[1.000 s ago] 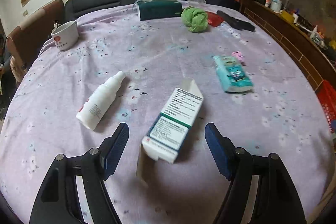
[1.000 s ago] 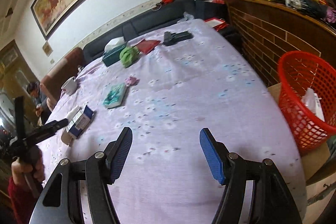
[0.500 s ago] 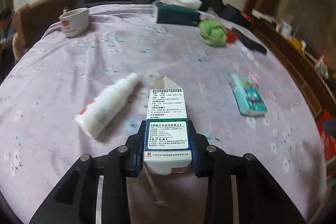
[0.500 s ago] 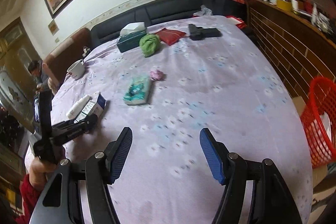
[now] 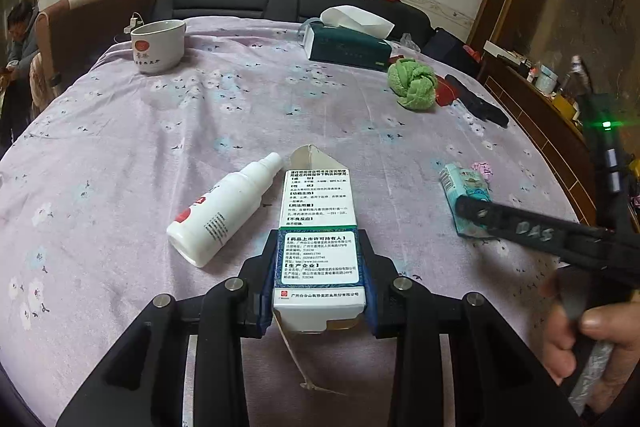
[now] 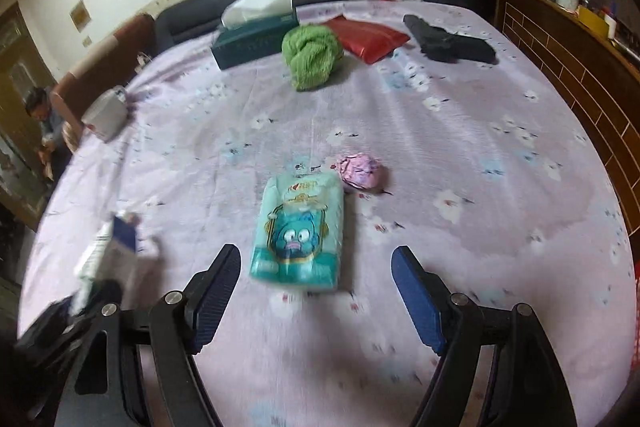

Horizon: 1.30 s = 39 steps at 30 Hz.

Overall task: Collect trash
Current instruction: 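Grasp the green-labelled white medicine box with the left tool while the right tool grasps the teal tissue pack, then lift and hold the medicine box and tissue pack above the table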

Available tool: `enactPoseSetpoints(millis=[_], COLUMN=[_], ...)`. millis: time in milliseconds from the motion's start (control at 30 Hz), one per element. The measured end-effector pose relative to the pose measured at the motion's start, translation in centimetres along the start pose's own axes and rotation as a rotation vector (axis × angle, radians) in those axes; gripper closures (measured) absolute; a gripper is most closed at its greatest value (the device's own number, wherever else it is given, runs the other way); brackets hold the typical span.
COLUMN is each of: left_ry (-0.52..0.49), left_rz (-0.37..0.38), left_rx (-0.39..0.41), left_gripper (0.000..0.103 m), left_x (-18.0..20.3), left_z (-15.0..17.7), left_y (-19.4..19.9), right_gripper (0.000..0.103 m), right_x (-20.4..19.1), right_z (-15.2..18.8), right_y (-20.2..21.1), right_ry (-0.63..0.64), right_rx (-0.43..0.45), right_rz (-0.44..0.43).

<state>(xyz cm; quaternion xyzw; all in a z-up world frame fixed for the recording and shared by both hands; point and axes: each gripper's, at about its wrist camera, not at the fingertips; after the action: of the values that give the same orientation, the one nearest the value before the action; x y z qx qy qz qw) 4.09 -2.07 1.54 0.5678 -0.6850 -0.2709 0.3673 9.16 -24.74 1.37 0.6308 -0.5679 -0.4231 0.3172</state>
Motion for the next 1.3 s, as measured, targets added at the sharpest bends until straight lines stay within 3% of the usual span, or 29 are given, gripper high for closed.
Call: enactPoseSetpoints(millis=[200,300,433,733,933,1300], left_ry=[-0.031,-0.036,-0.059,-0.12,-0.12,-0.136], left_rz=[-0.004,0.004,0.005,-0.002,-0.001,0.002], left_rx=[0.01,0.021,0.047,0.086,0.08,0.06], left_gripper=[0.07,0.07,0.07,0.07,0.07,0.07], left_x=[0.6,0.7,1.2,2.8,2.8,3.0], left_z=[0.1,0.2,0.3,0.6,0.6,0.7], left_y=[0.1,0.3,0.7,1.3,1.2,0.9], right_gripper=[0.024,0.051,0.069,0.069,0.069,0.069], right_x=[-1.5,-2.3,-1.2,0.1,0.2,0.2], right_z=[-0.3,0.1,0.8,7.1,8.0,8.1], right_y=[-2.8,-3.0,-1.6,3.3,4.9,5.0], right_ry=[0.039,0.091,0.073,0.028,0.032,0.049], right_rx=[-0.04,0.002,0.059,0.229,0.334,0.341], right_rz=[0.039,0.124,0.091,0.009,0.012,0.008])
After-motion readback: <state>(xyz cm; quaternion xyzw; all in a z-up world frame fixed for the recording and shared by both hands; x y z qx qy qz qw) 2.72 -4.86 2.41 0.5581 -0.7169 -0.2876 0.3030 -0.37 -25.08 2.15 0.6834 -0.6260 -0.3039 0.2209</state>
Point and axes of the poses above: each gripper's, at about its wrist camera, not at the fingertips, and y roughly against the way its jaws point, x to its right, z to its underside, and after that the axes turned 8 degrees about -x, right-handed
